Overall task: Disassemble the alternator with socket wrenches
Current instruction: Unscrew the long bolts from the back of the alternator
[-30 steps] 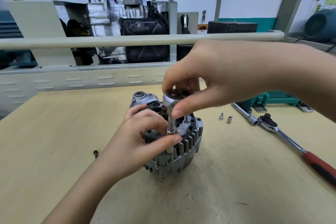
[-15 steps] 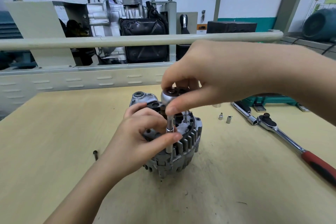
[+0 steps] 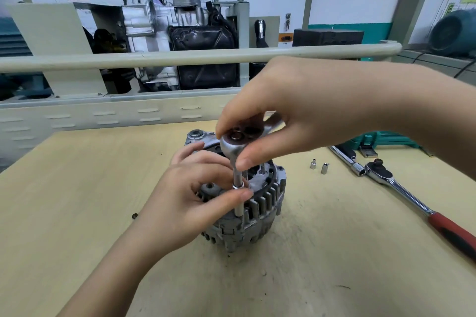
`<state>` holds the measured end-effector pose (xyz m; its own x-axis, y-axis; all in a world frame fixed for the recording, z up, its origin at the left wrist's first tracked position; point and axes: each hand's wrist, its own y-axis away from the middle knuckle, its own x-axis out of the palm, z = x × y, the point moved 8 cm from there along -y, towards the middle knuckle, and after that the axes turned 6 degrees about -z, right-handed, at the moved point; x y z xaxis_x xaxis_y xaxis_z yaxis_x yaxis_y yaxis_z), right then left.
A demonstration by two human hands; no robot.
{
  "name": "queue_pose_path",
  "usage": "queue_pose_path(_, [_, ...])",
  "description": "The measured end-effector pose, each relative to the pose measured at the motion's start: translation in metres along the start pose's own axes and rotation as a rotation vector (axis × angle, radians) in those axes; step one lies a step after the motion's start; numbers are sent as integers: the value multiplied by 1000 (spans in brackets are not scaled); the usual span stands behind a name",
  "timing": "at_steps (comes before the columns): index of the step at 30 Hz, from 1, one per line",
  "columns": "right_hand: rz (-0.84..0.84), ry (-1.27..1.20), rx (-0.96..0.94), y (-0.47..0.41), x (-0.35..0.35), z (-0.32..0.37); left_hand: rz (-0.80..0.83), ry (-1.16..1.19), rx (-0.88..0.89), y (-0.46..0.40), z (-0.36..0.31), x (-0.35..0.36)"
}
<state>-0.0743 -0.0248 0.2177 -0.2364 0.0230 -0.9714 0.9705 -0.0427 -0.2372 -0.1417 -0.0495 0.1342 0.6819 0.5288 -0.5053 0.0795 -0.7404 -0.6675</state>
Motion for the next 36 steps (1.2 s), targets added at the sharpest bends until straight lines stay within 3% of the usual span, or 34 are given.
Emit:
queue_pose_path(6, [-24, 23, -6, -1, 0, 0, -34, 7, -38, 0, 2, 0])
queue_pose_path(13, [-9, -58, -21, 0, 1, 0, 80, 87, -62, 1, 0, 5])
queue_pose_path(22, [-37, 92, -19, -2, 1, 6, -37, -61, 24, 2, -6, 1])
queue_pose_path(31, [-4, -32, -47, 0, 1, 6, 112, 95, -85, 3, 0, 4])
queue_pose_path(36, [-5, -3, -74, -2, 1, 9, 38, -33, 13, 2, -7, 0])
